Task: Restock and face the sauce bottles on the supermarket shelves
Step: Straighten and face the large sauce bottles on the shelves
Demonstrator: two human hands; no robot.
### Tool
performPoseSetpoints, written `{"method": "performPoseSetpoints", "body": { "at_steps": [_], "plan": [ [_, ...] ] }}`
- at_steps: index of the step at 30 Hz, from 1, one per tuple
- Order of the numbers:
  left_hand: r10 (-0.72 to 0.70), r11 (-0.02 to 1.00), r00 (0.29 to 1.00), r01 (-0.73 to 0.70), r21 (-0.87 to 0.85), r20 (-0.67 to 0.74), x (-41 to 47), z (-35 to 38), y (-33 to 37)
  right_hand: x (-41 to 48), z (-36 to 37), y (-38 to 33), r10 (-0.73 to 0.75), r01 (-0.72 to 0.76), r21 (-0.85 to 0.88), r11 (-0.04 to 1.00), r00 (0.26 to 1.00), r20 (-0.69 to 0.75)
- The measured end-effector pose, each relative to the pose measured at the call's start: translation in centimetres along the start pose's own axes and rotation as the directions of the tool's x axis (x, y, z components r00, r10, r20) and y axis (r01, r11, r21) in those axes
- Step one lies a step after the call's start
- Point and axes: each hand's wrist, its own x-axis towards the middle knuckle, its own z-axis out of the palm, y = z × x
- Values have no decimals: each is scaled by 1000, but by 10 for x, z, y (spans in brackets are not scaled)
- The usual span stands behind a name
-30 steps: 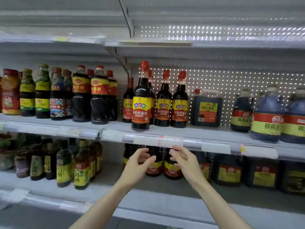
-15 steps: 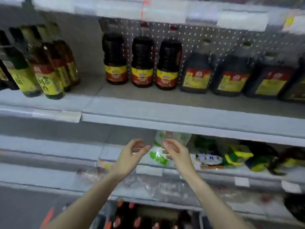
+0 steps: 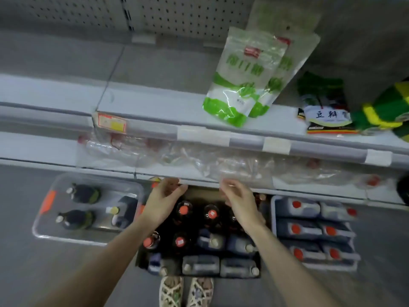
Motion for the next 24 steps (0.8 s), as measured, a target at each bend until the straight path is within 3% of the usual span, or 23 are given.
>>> {"method": "performPoseSetpoints", "body": {
  "at_steps": [7,14,24],
  "plan": [
    [-135,991,991,136,22,-7,48,6,-112,44,29,117,148,-148,-21,989,988,-34],
    [-184,983,981,185,6,-67,96,3,-191,82,68,192,214,-213,29,977,976,-33],
    [-10,999,974,22,49,-228,155,-29,-227,138,138,223,126,-125,-18,992,988,89]
  ]
}}
